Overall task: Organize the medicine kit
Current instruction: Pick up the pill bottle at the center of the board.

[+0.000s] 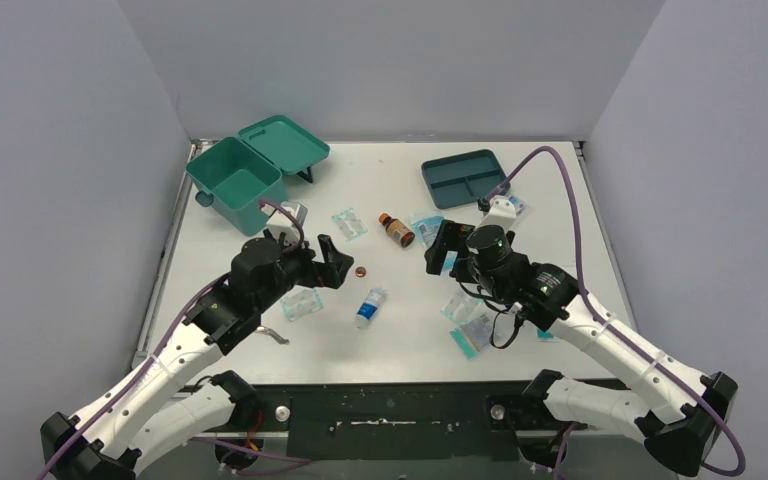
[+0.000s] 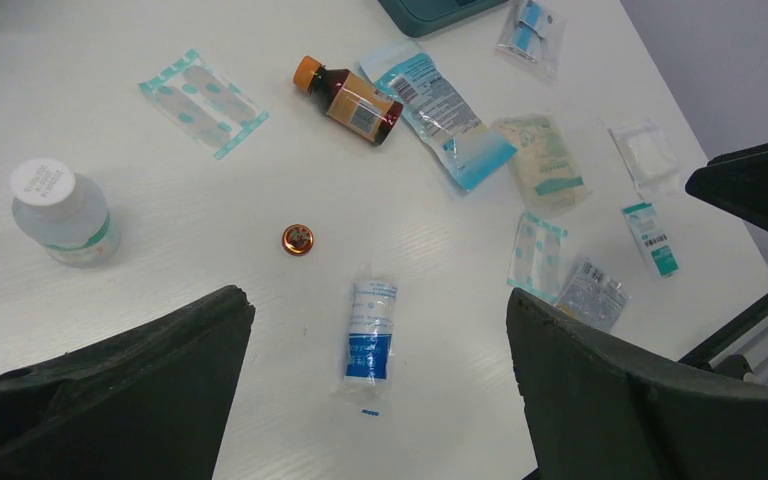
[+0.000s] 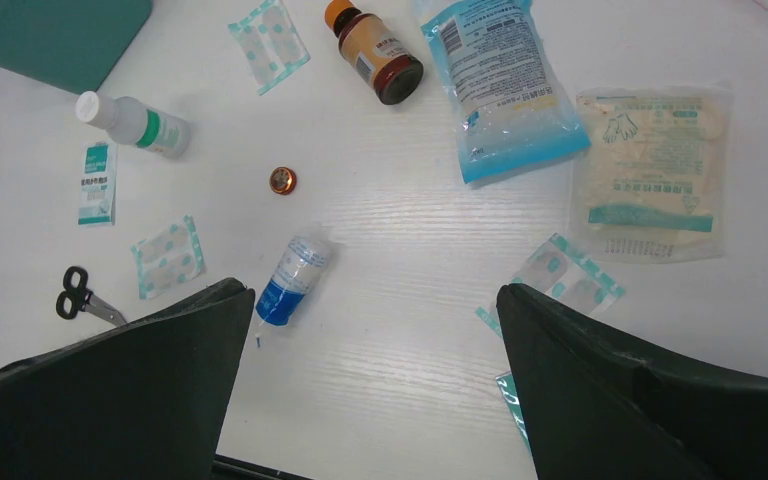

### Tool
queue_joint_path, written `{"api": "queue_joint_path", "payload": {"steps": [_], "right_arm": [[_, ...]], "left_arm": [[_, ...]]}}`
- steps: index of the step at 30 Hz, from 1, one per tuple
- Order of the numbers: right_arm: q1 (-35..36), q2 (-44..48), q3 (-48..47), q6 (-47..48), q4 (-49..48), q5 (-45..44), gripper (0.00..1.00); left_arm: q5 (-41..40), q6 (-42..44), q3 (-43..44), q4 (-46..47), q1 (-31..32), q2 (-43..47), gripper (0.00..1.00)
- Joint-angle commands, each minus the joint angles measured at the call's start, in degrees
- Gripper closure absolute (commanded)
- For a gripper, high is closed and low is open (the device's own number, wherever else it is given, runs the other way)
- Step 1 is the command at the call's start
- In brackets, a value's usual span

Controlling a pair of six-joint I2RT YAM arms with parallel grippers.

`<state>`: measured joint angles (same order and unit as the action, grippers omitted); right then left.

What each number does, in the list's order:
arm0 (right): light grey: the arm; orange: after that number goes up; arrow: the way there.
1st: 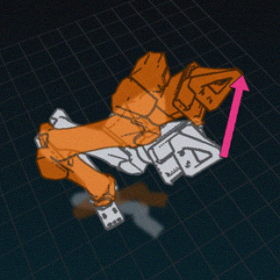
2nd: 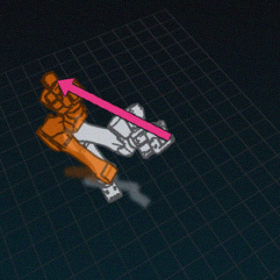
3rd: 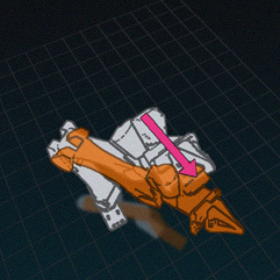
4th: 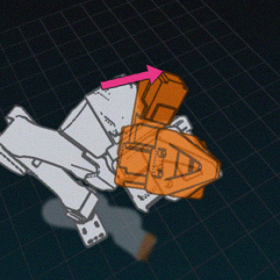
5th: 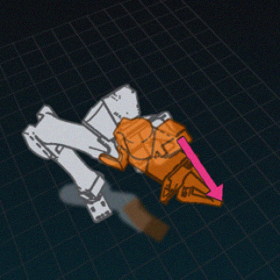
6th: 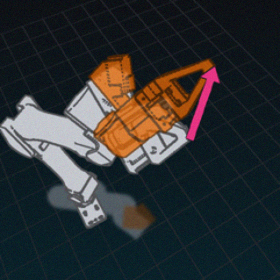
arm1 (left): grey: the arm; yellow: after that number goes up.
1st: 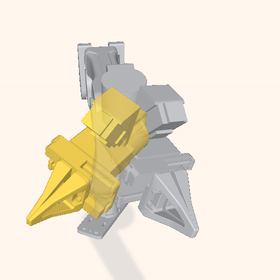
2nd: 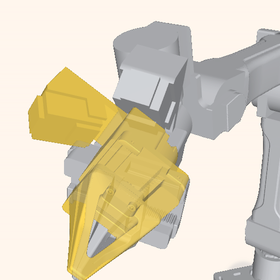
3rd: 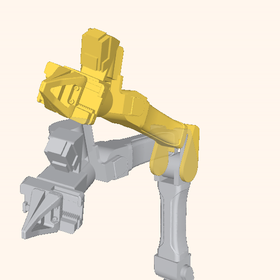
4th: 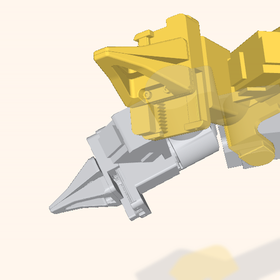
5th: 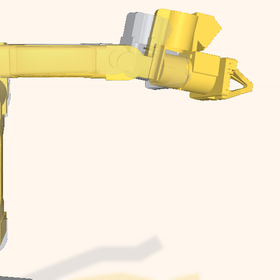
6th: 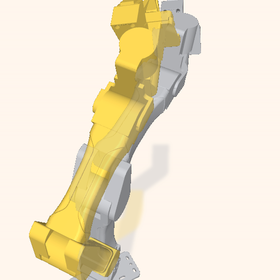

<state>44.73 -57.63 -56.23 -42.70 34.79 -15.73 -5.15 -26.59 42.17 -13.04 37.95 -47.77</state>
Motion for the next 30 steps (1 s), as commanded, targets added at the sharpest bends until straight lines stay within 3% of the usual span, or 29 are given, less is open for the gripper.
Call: {"api": "queue_joint_path", "payload": {"steps": [1,19,26,30], "right_arm": [[0.5,0.7,-1.6,0.3,-2.0,-1.4,0.00],[0.4,-3.1,-0.5,4.1,-5.6,-3.3,0.00],[0.2,-11.5,0.5,16.5,-14.0,-5.8,0.02],[-1.0,-15.7,-0.2,23.8,-20.3,-2.7,0.13]], "left_arm": [[-0.5,0.8,0.8,3.0,0.2,1.3,0.03],[-2.5,2.5,-0.1,1.3,0.2,1.5,0.03],[-4.9,3.1,-1.6,0.7,0.2,1.5,0.03],[-5.0,4.2,-0.3,-1.5,0.2,1.6,0.03]]}}
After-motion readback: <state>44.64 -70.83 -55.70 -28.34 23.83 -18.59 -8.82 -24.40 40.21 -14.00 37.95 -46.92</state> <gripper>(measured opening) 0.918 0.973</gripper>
